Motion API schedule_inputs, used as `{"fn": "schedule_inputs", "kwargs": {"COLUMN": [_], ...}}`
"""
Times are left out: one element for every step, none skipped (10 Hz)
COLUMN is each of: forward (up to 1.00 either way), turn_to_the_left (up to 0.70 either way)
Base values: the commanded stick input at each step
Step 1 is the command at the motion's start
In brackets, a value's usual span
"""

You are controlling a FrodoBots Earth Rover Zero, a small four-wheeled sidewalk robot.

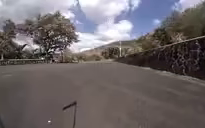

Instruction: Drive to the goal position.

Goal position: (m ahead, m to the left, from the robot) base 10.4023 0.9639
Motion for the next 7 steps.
{"fn": "schedule_inputs", "kwargs": {"forward": [0.70,0.70,0.70,0.70,0.70,0.70,0.70], "turn_to_the_left": [0.00,0.00,0.00,0.00,0.00,0.00,0.00]}}
